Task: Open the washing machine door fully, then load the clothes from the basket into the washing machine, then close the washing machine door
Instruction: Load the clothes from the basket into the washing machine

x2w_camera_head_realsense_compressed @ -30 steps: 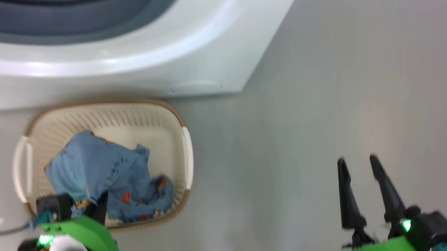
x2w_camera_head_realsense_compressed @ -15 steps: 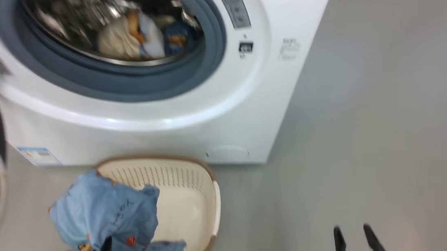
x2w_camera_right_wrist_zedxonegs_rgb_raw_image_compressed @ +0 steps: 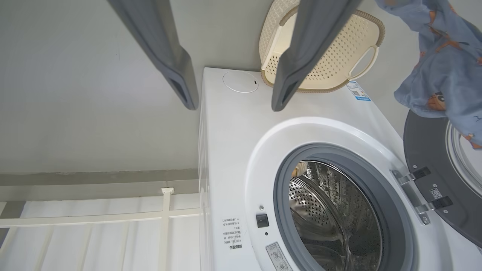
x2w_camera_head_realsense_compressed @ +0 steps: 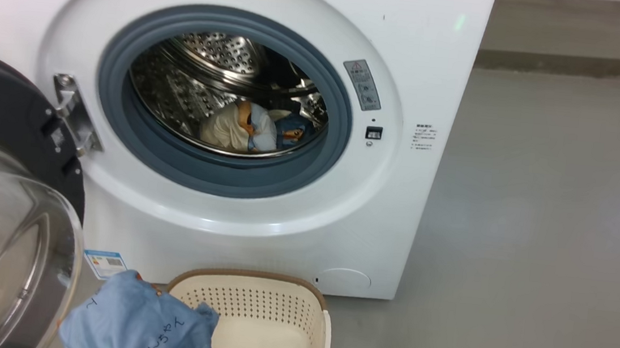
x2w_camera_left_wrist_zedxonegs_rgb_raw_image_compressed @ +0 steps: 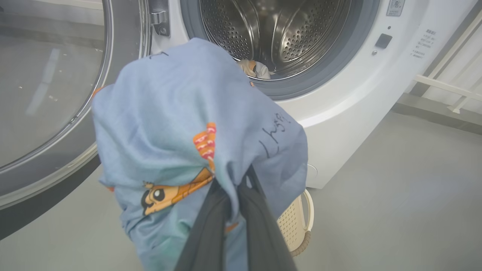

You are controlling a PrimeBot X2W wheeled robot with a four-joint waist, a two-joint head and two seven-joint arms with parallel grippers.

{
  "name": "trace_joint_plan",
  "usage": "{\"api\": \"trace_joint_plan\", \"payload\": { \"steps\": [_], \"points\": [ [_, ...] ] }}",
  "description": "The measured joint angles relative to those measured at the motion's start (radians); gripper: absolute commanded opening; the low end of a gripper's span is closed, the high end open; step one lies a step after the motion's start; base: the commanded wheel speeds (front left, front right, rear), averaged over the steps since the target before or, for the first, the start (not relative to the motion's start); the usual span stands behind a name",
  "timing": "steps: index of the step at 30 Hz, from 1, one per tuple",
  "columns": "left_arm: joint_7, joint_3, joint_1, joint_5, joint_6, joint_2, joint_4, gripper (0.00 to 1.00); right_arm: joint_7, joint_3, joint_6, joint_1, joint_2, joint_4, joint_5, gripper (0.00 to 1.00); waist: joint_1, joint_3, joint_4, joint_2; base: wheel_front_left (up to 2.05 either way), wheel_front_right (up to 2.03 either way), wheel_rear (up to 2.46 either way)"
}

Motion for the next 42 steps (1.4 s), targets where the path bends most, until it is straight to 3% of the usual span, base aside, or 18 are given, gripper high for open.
{"api": "trace_joint_plan", "payload": {
  "steps": [14, 28, 37, 42],
  "points": [
    [0.000, 0.001, 0.049, 0.062, 0.011, 0.000, -0.153, 0.00, 0.000, -0.001, 0.000, 0.017, -0.003, -0.002, 0.001, 1.00, -0.0001, -0.037, 0.011, 0.0001, 0.00, 0.00, 0.00],
    [0.002, -0.005, 0.052, 0.056, 0.019, 0.003, -0.177, 0.00, 0.000, 0.002, 0.000, 0.013, 0.004, -0.004, 0.001, 1.00, 0.0000, -0.002, -0.029, 0.0000, 0.00, 0.00, 0.00],
    [0.012, 0.000, -0.107, 0.025, 0.003, 0.002, -0.139, 0.00, 0.000, 0.006, 0.000, -0.004, 0.014, -0.014, 0.001, 1.00, 0.0000, 0.060, -0.077, 0.0000, 0.00, 0.00, 0.00],
    [0.030, 0.021, -0.294, 0.024, -0.019, 0.031, -0.101, 0.00, 0.000, 0.033, 0.000, -0.088, 0.015, -0.032, 0.048, 1.00, -0.0001, 0.148, -0.117, 0.0000, 0.00, 0.00, 0.00]
  ]
}}
